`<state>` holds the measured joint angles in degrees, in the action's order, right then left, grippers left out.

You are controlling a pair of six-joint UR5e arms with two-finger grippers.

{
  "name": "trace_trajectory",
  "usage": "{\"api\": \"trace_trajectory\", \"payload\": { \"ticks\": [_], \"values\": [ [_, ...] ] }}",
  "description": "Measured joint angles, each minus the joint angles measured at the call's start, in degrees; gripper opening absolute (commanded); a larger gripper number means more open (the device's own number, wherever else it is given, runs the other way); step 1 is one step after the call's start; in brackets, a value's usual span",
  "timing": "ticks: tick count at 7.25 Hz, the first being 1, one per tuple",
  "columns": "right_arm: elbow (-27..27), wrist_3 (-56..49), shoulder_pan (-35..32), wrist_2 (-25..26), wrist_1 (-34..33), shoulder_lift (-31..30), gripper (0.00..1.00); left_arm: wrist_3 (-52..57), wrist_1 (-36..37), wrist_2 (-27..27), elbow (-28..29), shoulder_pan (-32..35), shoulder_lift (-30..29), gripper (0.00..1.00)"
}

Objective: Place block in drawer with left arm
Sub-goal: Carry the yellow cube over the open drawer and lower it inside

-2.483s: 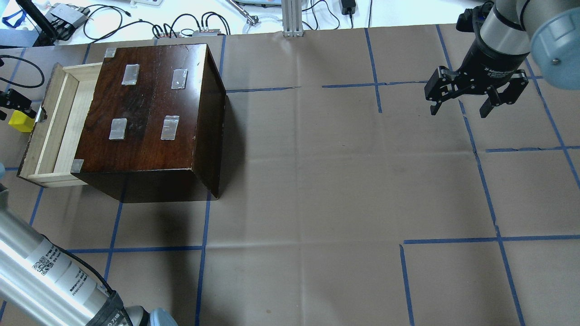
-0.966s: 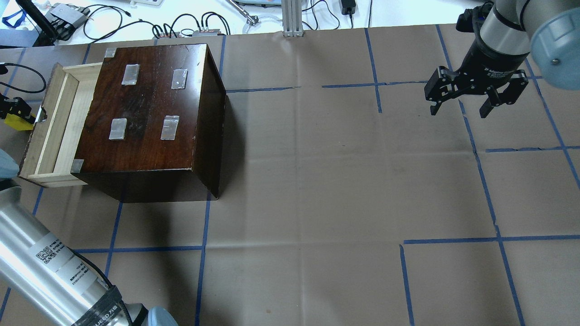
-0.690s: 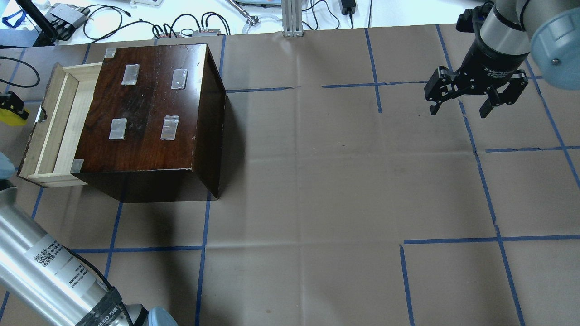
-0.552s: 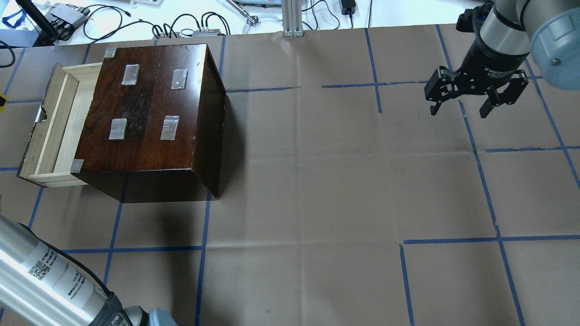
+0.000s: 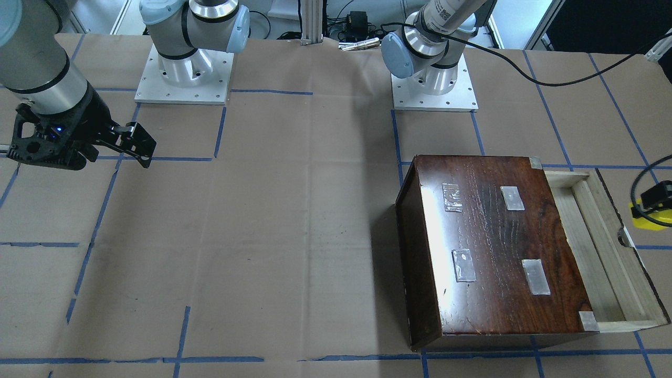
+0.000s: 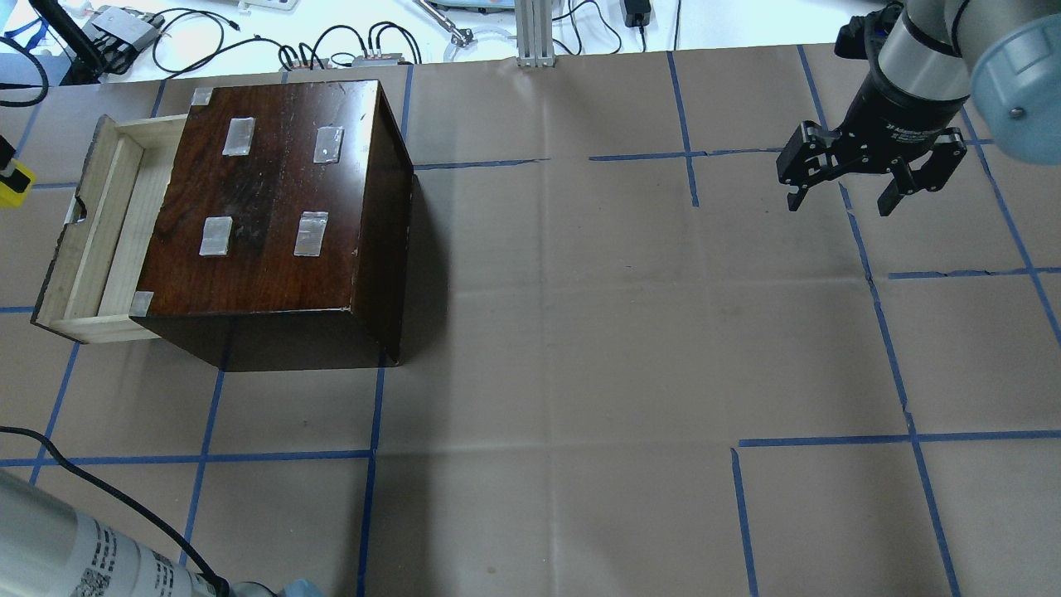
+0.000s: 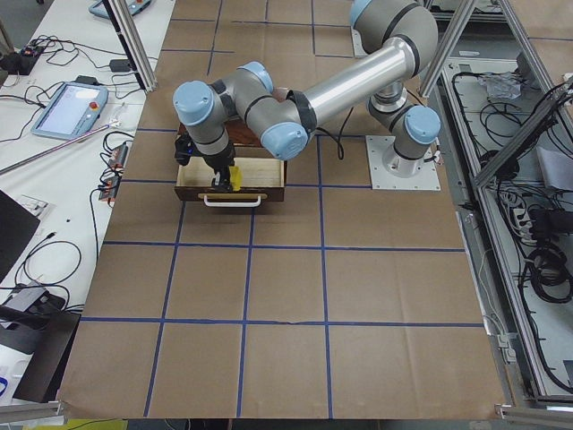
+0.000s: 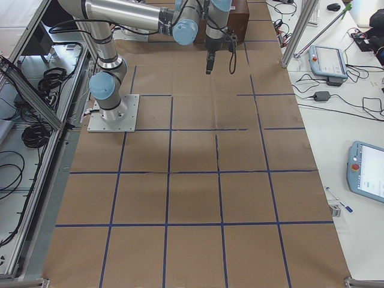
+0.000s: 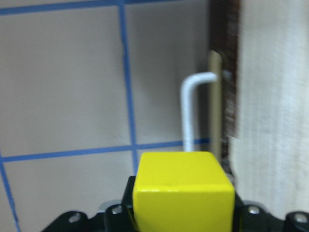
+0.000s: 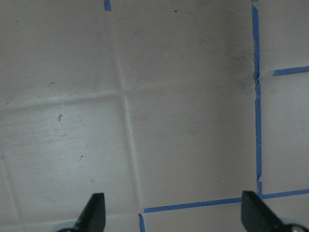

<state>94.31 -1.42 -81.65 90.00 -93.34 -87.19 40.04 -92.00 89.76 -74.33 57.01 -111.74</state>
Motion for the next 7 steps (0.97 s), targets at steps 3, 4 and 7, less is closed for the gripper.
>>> {"api": "trace_trajectory", "payload": {
  "ticks": [3, 4, 7],
  "values": [
    [-0.02, 0.01, 0.0, 0.0, 0.0, 0.0, 1.0, -3.27, 7.78, 0.15, -8.07, 4.31, 0.44, 0.04],
    [-0.03, 0.01, 0.0, 0.0, 0.0, 0.01, 1.0, -3.71, 8.43, 0.13, -9.24, 4.57, -0.01, 0.04],
    [-0.03, -0.06, 0.0, 0.0, 0.0, 0.01, 1.0, -3.99, 8.78, 0.01, -10.06, 4.69, -1.93, 0.17]
  ]
}}
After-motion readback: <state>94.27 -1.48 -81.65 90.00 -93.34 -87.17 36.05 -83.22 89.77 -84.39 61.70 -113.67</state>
